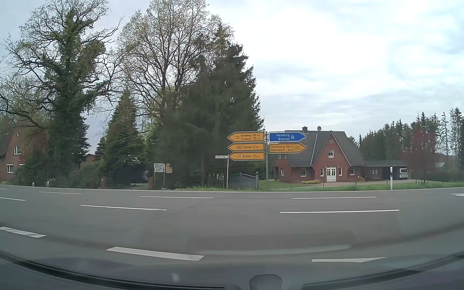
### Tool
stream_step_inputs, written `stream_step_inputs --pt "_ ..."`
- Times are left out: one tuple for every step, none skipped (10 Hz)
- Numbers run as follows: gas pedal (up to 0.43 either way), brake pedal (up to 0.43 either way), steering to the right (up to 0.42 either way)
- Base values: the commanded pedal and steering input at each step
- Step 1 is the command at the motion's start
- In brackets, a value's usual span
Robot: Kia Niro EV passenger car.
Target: Follow the waypoints while adhering to traffic rules and regulations
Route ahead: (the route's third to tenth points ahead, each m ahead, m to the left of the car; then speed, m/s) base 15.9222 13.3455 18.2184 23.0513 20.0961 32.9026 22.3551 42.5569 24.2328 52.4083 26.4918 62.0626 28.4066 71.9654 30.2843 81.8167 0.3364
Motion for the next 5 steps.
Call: stream_step_inputs --pt "0.0 0.055 -0.016" --pt "0.0 0.061 -0.016" --pt "0.0 0.067 -0.016" --pt "0.0 0.079 -0.016" --pt "0.0 0.085 -0.016"
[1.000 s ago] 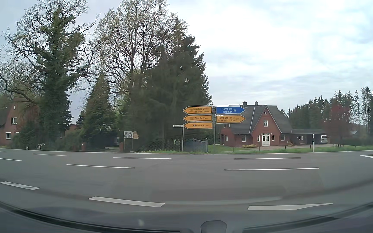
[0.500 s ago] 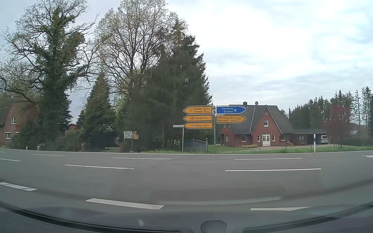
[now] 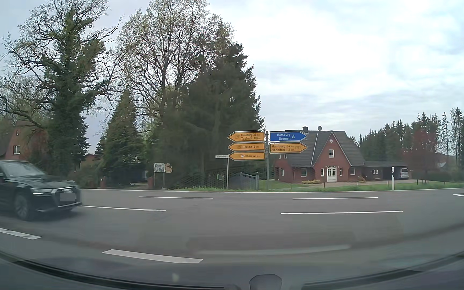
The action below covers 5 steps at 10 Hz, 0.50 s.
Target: Follow the waypoints while adhering to traffic rules and regulations
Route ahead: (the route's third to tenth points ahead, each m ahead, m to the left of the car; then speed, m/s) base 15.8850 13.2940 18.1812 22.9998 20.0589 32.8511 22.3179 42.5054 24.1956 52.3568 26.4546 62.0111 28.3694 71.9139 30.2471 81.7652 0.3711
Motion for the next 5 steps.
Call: stream_step_inputs --pt "0.0 0.085 -0.016" --pt "0.0 0.085 -0.016" --pt "0.0 0.073 -0.016" --pt "0.0 0.061 -0.016" --pt "0.0 0.073 -0.016"
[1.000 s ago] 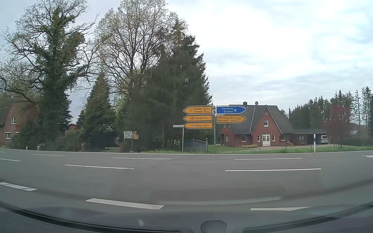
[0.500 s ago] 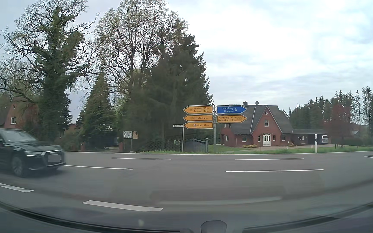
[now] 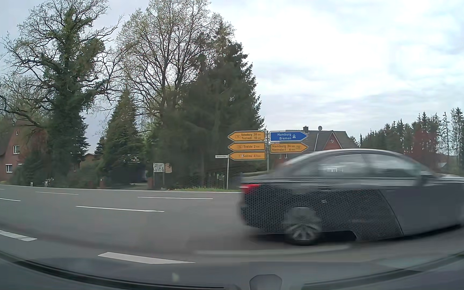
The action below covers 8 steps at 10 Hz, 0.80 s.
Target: Follow the waypoints while adhering to traffic rules and regulations
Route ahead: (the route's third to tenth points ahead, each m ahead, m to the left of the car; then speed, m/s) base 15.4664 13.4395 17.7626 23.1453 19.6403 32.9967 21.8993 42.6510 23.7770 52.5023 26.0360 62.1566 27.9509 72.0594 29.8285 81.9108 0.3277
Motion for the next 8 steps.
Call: stream_step_inputs --pt "0.0 0.085 -0.016" --pt "0.0 0.091 -0.016" --pt "0.0 0.091 -0.016" --pt "0.0 0.085 -0.016" --pt "0.0 0.073 -0.016" --pt "0.0 0.079 -0.016" --pt "0.0 0.091 -0.016" --pt "0.0 0.098 -0.016"
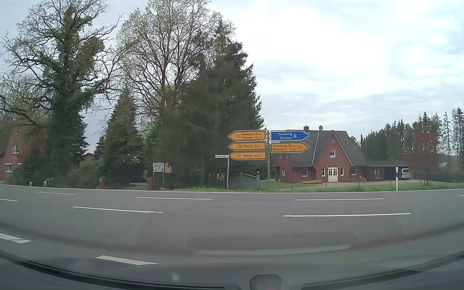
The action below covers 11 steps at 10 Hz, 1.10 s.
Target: Follow the waypoints while adhering to traffic rules and regulations
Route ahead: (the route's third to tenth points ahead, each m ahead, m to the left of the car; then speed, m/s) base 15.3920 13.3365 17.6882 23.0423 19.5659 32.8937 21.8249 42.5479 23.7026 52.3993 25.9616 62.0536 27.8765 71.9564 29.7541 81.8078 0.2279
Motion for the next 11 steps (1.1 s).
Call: stream_step_inputs --pt "0.0 0.104 -0.016" --pt "0.0 0.11 -0.016" --pt "0.0 0.116 -0.016" --pt "0.0 0.122 -0.016" --pt "0.0 0.128 -0.016" --pt "0.0 0.128 -0.016" --pt "0.0 0.134 -0.016" --pt "0.0 0.134 -0.016" --pt "0.0 0.14 -0.016" --pt "0.0 0.146 -0.016" --pt "0.0 0.146 -0.016"
